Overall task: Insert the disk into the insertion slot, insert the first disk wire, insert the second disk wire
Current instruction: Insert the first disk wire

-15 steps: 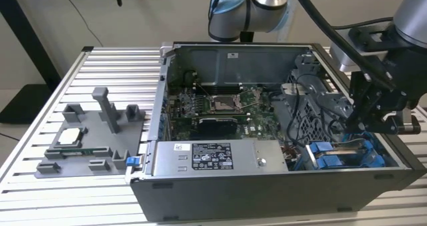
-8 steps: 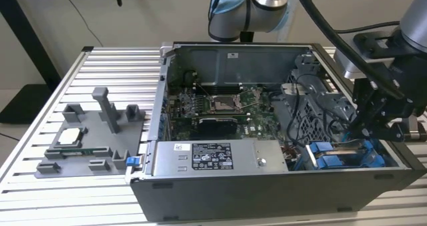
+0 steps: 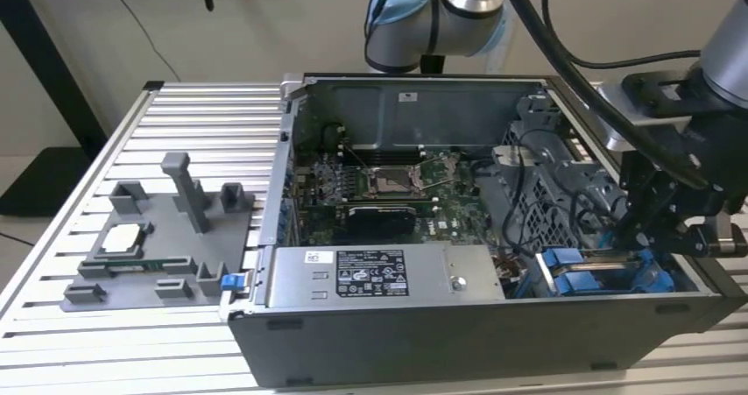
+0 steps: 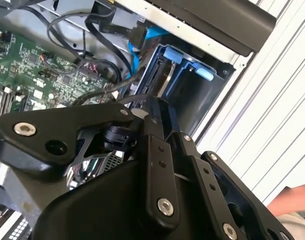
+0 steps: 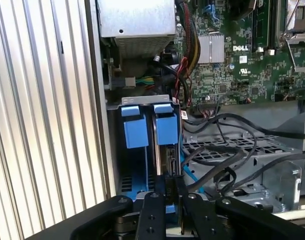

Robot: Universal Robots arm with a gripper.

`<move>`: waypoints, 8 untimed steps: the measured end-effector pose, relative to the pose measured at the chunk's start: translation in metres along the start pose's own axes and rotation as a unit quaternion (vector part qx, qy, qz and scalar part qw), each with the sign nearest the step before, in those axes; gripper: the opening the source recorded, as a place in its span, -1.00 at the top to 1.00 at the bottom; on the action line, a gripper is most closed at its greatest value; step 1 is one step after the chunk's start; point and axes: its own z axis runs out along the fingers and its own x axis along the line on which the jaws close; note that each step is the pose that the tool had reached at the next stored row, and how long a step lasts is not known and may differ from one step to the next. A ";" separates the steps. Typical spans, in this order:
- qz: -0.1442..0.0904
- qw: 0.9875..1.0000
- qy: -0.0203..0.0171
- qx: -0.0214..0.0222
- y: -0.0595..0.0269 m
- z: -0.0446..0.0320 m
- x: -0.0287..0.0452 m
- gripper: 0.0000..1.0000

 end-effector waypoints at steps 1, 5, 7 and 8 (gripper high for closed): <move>0.000 1.000 0.000 0.000 -0.0019 0.0021 0.0000 1.00; 0.000 1.000 0.002 0.000 -0.0044 0.0086 0.0002 1.00; 0.000 1.000 0.002 0.000 -0.0045 0.0087 0.0002 1.00; 0.000 1.000 0.002 0.000 -0.0045 0.0087 0.0002 1.00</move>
